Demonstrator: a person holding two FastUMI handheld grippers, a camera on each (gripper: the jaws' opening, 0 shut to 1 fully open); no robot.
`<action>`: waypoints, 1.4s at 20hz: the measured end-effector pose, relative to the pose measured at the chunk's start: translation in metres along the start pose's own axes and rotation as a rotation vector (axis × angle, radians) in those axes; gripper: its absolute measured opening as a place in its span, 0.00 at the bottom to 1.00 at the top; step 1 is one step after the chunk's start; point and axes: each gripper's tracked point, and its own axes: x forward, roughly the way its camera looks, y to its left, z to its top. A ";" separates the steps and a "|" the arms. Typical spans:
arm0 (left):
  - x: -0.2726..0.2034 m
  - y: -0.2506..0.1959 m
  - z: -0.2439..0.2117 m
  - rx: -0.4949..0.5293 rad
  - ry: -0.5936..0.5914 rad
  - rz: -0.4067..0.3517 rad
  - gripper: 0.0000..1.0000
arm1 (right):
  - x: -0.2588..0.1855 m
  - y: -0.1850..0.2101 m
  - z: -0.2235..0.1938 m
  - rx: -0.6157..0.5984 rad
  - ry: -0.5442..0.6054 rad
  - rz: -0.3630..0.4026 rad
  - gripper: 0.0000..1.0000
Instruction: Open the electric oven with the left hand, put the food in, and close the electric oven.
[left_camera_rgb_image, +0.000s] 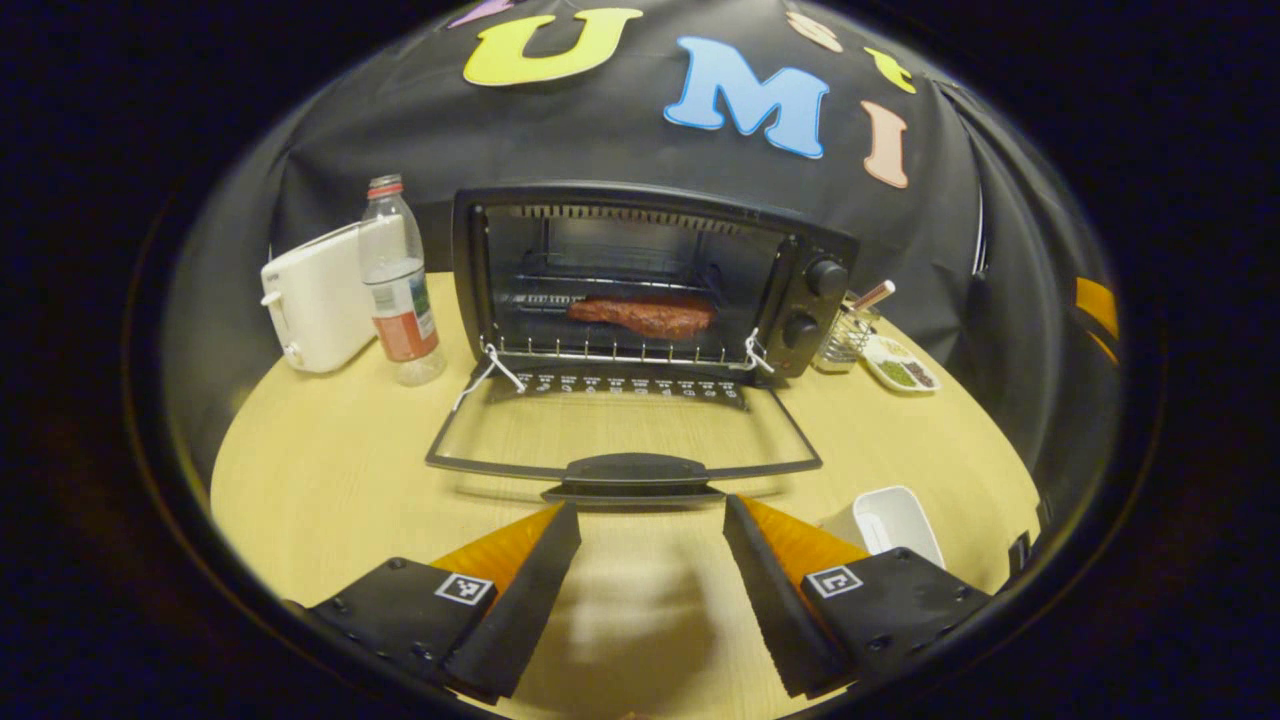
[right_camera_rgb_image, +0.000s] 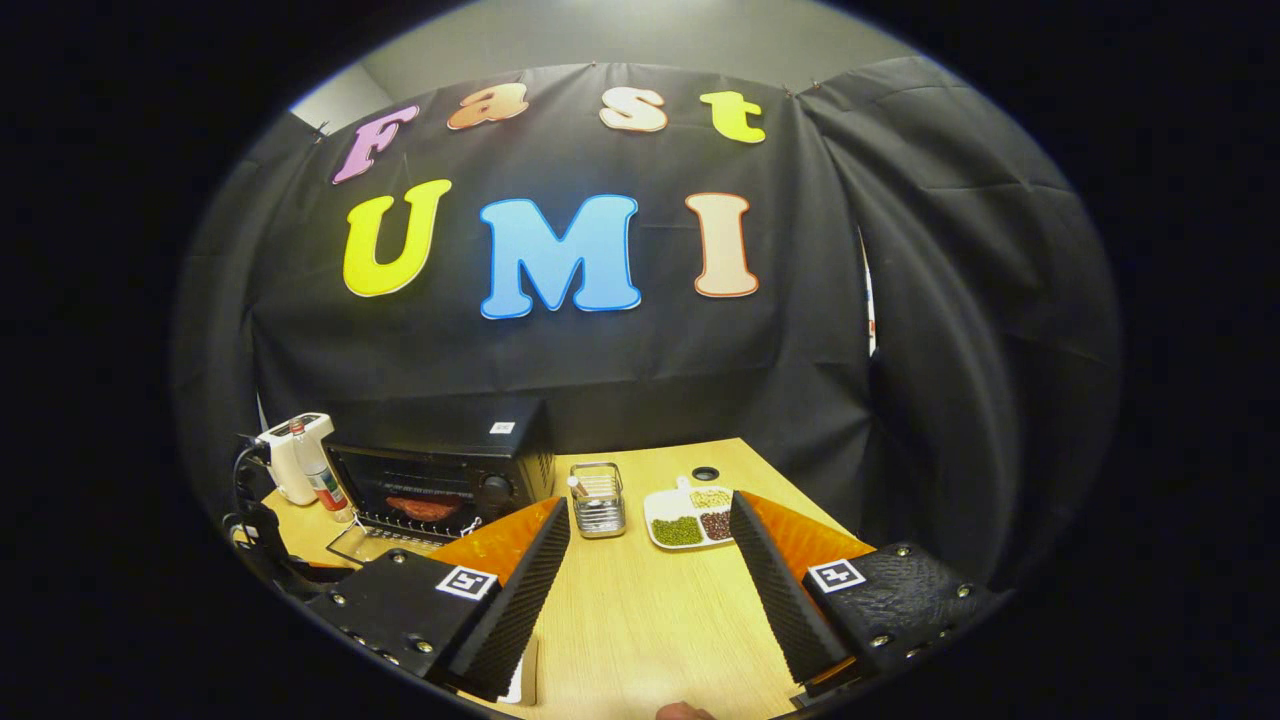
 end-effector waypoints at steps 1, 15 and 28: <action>0.006 0.001 -0.004 0.005 0.016 0.004 0.92 | 0.001 -0.003 -0.001 0.007 0.006 -0.008 0.97; 0.035 0.008 -0.019 0.056 0.073 0.071 1.00 | -0.001 -0.016 -0.006 0.019 0.032 -0.027 0.98; 0.000 0.003 0.021 0.081 -0.065 0.088 0.98 | 0.006 0.001 0.000 0.029 0.008 0.049 0.98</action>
